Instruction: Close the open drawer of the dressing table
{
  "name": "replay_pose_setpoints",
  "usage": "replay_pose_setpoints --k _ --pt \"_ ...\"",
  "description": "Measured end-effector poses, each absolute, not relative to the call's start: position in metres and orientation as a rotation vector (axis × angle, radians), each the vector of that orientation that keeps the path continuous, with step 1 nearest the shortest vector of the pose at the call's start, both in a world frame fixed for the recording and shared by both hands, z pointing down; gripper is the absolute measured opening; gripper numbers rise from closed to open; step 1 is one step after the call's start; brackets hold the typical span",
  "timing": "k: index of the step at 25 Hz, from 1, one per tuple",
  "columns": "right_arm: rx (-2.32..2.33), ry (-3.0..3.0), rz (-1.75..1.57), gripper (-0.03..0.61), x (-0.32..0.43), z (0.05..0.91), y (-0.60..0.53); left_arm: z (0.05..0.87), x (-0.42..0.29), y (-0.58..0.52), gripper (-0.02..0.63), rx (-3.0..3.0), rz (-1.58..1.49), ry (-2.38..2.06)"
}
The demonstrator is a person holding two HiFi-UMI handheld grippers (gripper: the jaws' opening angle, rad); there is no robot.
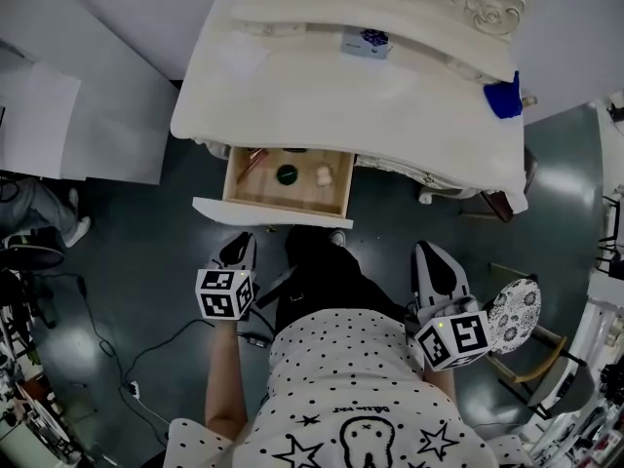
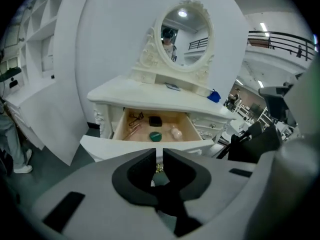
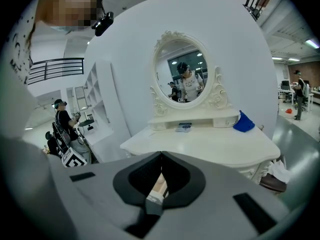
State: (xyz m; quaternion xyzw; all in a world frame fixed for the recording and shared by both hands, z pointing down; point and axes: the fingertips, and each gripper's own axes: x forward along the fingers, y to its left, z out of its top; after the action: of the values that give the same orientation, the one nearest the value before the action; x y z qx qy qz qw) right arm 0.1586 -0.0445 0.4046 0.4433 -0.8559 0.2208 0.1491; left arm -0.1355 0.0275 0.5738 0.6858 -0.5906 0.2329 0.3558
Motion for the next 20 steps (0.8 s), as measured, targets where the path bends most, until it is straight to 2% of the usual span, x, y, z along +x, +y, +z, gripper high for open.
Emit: replay_pose_setpoints --k 2,9,20 --pt "1.272 -2.455 0.635 0.009 0.160 0.405 -0.047 0.592 -0.127 0.026 0.080 1.775 0.620 -1.462" --pt "1.265 -2.440 0.620 0.009 0.165 0.406 -0.050 0.661 -0.114 0.029 0.176 1.699 0.710 -1.323" --pt "1.308 -2.406 0.632 0.009 0.178 0.408 -0.056 0.701 -0.105 0.020 0.189 1.647 0.750 -1.267"
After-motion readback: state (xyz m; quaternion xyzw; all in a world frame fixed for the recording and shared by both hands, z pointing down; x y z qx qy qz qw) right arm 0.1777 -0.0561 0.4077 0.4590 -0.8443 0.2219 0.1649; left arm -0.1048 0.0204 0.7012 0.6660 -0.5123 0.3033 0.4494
